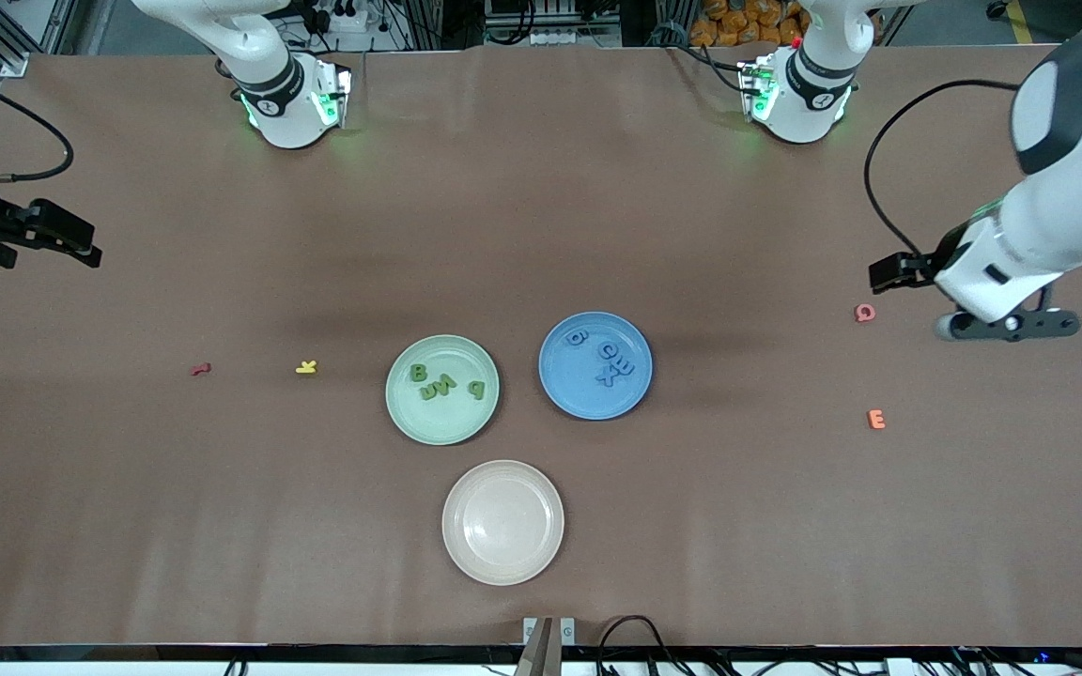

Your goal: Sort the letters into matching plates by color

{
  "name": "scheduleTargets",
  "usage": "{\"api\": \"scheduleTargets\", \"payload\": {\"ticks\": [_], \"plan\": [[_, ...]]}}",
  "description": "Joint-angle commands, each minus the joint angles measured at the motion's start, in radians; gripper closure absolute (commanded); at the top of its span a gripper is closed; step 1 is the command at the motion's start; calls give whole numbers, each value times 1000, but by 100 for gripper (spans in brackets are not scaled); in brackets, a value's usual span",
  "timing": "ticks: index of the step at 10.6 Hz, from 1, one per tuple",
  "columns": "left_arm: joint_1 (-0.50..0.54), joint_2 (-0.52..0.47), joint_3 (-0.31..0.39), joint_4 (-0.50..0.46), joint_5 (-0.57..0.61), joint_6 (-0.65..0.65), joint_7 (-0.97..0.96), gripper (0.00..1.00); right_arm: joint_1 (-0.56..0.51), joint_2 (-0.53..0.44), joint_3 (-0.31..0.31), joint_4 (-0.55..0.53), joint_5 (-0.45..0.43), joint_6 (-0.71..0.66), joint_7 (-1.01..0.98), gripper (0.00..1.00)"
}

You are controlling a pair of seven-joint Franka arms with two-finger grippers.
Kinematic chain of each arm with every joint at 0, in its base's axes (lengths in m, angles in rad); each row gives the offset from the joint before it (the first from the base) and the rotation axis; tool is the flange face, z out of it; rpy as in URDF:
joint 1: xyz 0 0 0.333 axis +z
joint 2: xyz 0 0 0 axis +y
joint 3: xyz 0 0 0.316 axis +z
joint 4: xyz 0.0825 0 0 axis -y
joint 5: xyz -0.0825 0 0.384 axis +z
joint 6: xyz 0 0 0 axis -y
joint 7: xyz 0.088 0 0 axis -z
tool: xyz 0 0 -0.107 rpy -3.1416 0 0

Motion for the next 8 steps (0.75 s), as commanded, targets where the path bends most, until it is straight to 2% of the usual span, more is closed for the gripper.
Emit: {"api": "scheduleTargets", "payload": {"ticks": [1, 4, 8], "plan": [[-38, -105, 84, -8, -47, -30, 15, 0, 4, -18, -1, -12, -3, 1, -8, 0], [-21, -218, 87, 0, -44, -33, -3, 0, 6, -16, -1, -14, -3, 5, -6, 0], [-20, -229, 86, 75, -32, -32, -6, 0, 7, -16, -1, -14, -3, 0, -6, 0]]}}
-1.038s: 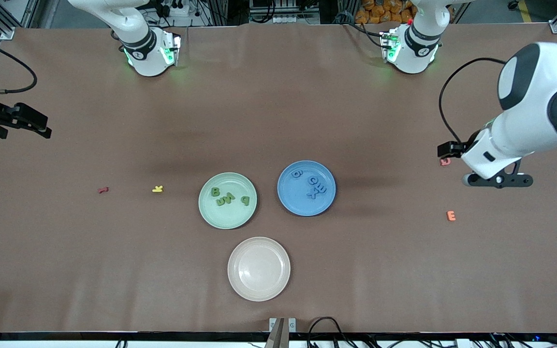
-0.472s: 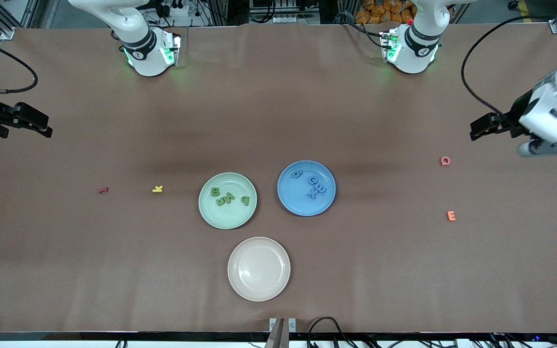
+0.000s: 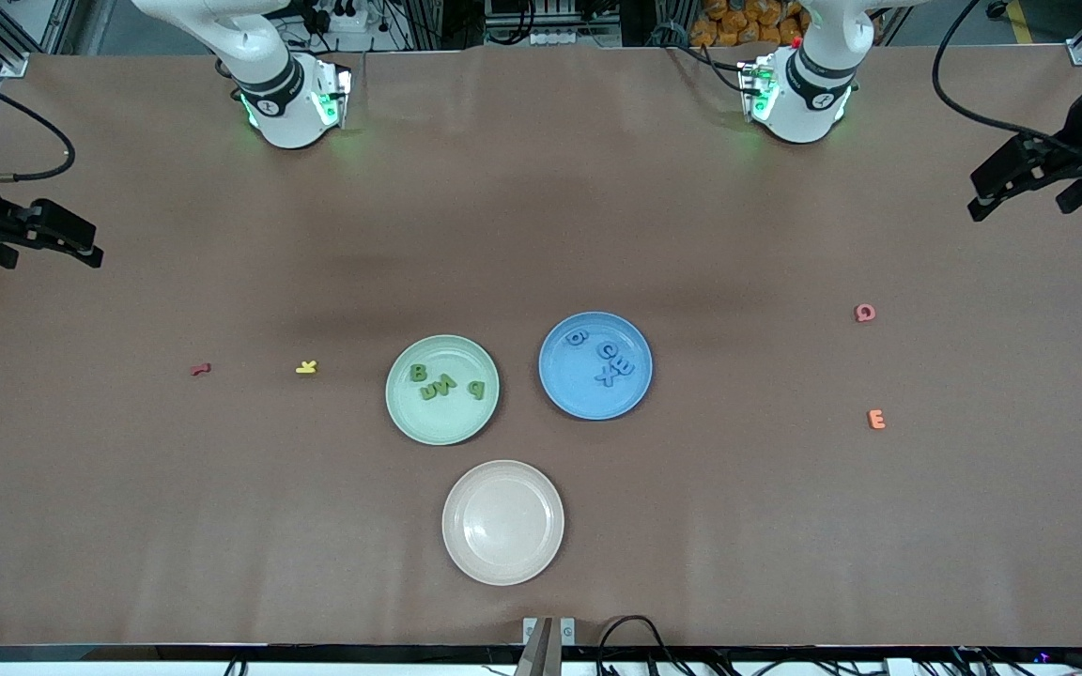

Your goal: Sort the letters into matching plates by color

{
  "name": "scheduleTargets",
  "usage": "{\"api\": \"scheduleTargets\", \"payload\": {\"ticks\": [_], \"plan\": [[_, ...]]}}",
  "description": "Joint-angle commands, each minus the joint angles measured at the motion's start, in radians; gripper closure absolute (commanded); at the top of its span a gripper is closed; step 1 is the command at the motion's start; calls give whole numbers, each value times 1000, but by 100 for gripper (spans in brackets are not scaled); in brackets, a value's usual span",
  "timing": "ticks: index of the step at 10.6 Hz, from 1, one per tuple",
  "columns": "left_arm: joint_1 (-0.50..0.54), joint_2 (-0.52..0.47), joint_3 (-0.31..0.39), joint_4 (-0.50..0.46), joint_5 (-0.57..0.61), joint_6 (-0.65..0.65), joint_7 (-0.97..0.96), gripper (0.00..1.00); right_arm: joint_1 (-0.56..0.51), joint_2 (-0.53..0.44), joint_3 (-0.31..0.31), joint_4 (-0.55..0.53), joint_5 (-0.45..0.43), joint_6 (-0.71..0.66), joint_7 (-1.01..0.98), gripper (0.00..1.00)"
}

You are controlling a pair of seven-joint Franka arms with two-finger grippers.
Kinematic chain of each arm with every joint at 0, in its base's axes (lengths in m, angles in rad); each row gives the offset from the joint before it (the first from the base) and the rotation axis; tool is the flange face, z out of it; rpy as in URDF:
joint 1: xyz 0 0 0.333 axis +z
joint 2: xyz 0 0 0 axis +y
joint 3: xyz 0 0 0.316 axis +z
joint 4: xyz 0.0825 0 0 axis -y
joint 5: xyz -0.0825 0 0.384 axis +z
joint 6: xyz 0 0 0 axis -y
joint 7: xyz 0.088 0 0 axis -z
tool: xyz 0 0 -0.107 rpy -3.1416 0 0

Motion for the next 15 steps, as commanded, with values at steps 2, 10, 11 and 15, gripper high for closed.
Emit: {"api": "scheduleTargets", "payload": {"ticks": [2, 10, 11, 15], "plan": [[-2, 24, 0, 45, -14, -8, 12, 0, 6, -18, -1, -13, -5, -3, -5, 0], [-11, 123, 6, 100, -25, -7, 96, 0, 6, -24, -1, -12, -5, -6, -4, 0], [-11, 121, 6, 100, -25, -7, 96, 0, 6, -24, -1, -12, -4, -6, -4, 0], [-14, 121, 6, 100, -17, -7, 96, 0, 5, -22, -1, -10, -5, -5, -2, 0]]}}
